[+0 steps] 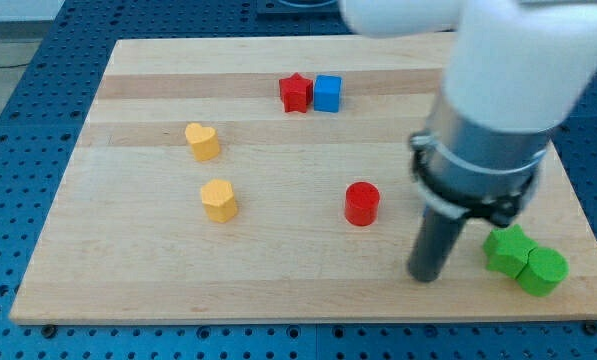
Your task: Push yellow hexagon towards top right corner
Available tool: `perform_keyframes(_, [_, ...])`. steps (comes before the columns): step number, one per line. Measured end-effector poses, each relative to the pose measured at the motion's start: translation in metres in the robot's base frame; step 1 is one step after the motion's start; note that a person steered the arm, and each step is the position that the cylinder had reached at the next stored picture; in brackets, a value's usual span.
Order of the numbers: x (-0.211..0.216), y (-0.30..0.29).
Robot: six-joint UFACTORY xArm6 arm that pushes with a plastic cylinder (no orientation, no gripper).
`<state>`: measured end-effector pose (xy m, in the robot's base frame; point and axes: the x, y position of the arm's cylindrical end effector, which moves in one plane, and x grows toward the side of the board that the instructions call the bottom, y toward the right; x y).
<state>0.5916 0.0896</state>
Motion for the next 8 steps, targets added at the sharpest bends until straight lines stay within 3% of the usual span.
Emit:
perform_keyframes(1, [0.027, -0.078])
perform_keyframes(2, [-0.003, -0.155])
perform_keyframes(3, [-0.055, -0.184])
perform_keyframes(4, [-0.047, -0.257])
perform_keyframes(8, [-0.116, -0.191])
